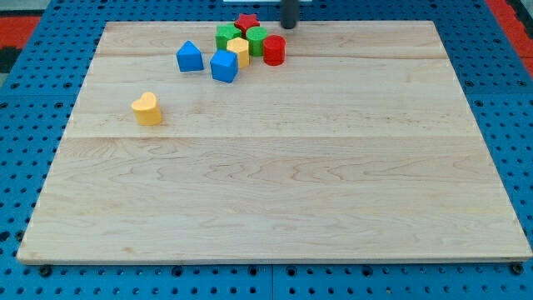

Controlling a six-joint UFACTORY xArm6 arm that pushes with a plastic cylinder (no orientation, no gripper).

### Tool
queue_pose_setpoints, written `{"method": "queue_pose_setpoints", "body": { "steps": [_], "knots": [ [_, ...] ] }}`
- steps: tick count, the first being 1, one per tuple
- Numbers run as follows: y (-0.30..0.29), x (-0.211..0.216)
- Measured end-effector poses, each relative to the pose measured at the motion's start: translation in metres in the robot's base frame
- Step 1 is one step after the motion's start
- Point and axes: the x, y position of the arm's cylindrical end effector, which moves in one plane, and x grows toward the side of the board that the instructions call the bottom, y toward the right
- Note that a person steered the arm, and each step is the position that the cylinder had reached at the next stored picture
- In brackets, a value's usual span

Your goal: Separate the red circle from a group of blocks

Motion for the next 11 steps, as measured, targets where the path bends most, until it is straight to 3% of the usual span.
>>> {"method": "queue_pose_setpoints", "body": {
  "steps": [3, 4, 6, 7, 9, 10, 11],
  "knots": [
    [-0.021, 0.032],
    [-0.027, 0.016],
    [-0.013, 0.058],
    [0.023, 0.064],
    [0.018, 0.097],
    [0.018, 0.094],
    [0.026, 0.057]
  ]
}}
